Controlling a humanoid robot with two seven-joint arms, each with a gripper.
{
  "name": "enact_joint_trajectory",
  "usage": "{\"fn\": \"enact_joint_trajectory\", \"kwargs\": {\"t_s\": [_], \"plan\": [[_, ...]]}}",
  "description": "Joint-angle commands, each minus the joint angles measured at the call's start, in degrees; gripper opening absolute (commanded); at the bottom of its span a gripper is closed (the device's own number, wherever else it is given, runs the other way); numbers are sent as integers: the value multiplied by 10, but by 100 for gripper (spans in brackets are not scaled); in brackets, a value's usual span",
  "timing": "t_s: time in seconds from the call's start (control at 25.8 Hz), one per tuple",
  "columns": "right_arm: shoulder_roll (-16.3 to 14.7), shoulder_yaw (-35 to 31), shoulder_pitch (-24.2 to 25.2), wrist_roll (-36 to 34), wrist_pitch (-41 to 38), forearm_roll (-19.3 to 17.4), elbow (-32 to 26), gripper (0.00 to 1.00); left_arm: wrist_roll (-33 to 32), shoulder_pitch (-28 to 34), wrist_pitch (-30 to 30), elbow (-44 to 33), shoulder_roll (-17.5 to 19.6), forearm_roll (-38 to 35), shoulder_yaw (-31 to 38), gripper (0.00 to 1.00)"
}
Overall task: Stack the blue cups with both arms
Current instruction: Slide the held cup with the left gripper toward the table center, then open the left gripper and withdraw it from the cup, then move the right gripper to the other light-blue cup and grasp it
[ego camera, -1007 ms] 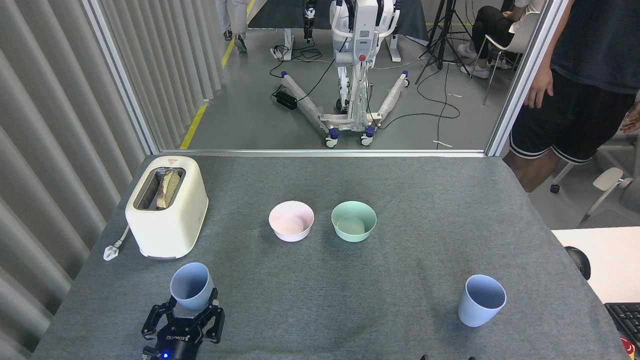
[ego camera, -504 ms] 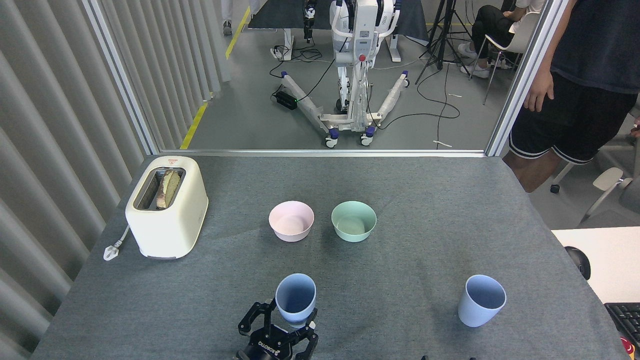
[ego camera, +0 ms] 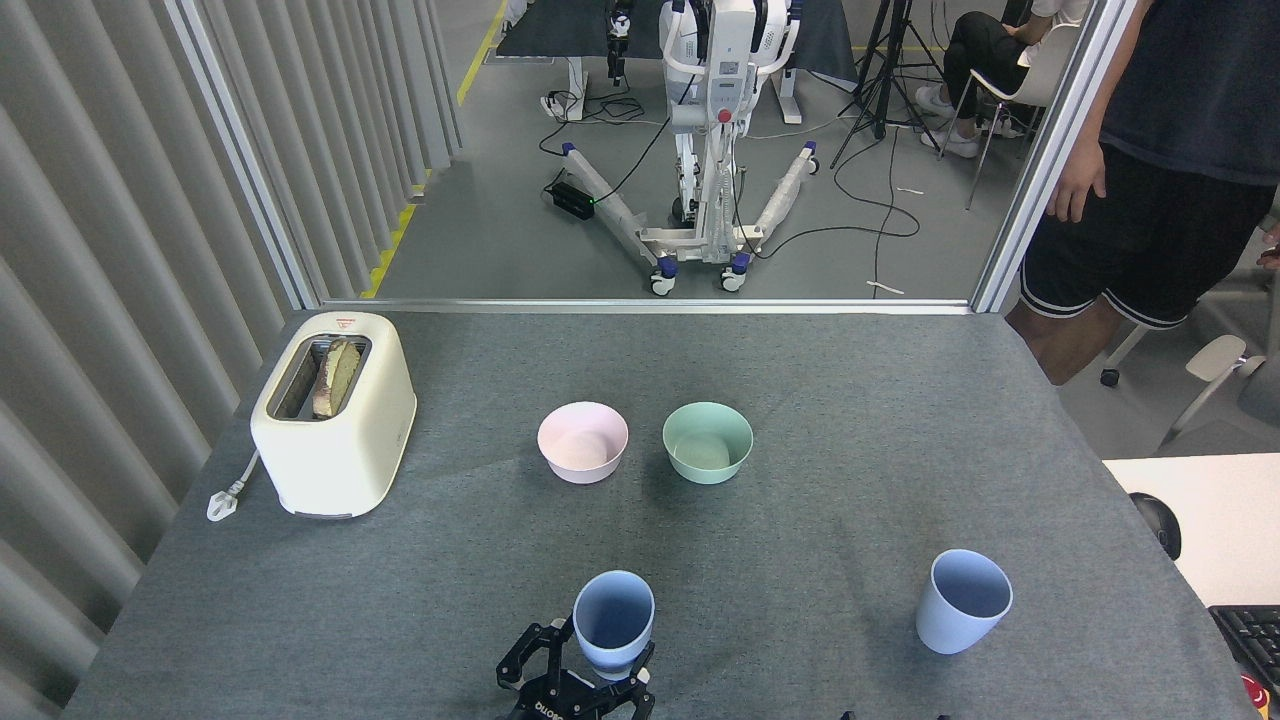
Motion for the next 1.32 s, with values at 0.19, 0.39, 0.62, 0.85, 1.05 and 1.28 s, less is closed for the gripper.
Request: {"fn": "enact_joint_trajectory", "kwargs": {"t_s": [0.19, 0.39, 0.62, 0.85, 1.05, 1.28], "plan": [[1, 0, 0, 0, 0, 0, 1, 100, 0, 3, 0, -7, 1, 5, 1, 100], [0, 0, 0, 0, 0, -1, 1, 100, 0, 3, 0, -25, 1, 8, 2, 100], [1, 0, 0, 0, 0, -1, 1, 100, -1, 6, 2, -73, 2, 8, 4, 100], [1, 0, 0, 0, 0, -2, 1, 100, -3, 69, 2, -188, 8, 8, 20, 100], [-1, -4, -3, 1, 7, 0, 1, 100, -2, 157, 3, -237, 1, 41, 160, 100], [-22, -57, -21, 9, 30, 2, 32, 100, 2, 215, 31, -214, 30, 72, 268, 100]]}}
